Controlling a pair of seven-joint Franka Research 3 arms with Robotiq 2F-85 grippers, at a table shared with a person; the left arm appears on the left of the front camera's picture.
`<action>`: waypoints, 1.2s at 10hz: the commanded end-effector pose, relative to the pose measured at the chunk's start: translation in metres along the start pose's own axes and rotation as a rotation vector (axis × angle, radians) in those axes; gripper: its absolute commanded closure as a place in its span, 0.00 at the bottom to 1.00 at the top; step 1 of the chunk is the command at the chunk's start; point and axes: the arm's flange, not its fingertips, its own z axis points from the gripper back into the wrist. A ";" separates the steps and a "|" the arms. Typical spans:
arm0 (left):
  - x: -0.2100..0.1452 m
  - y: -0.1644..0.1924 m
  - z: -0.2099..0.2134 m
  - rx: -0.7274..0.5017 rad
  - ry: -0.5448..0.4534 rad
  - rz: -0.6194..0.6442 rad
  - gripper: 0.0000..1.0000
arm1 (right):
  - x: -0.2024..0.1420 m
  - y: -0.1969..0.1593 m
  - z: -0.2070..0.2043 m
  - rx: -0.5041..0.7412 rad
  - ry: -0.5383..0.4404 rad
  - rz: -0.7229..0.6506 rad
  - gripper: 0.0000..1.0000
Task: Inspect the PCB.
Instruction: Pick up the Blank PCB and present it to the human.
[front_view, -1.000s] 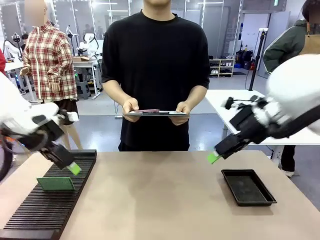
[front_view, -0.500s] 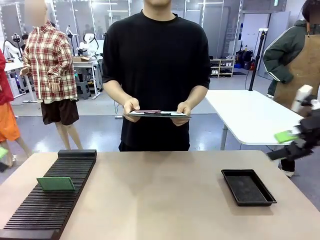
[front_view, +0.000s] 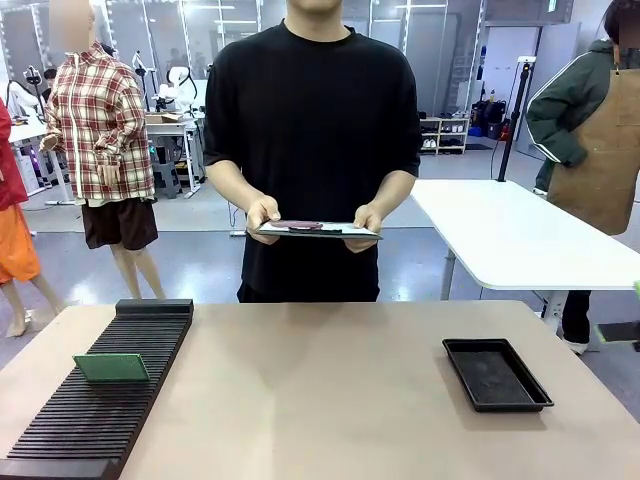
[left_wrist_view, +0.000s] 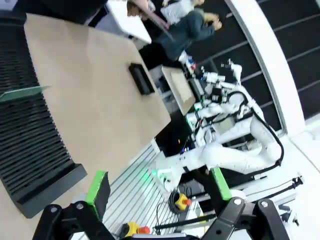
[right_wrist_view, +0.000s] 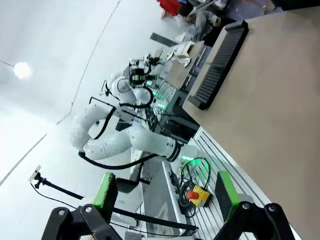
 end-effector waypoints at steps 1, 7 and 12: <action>-0.006 -0.002 0.002 -0.008 -0.037 -0.036 0.00 | -0.022 -0.003 -0.004 -0.008 -0.060 0.009 0.00; -0.009 0.002 0.022 0.027 -0.081 -0.004 0.00 | -0.009 -0.003 0.020 -0.017 -0.070 -0.015 0.00; 0.037 -0.060 0.006 0.294 0.046 -0.138 0.00 | -0.009 -0.003 0.020 -0.017 -0.070 -0.015 0.00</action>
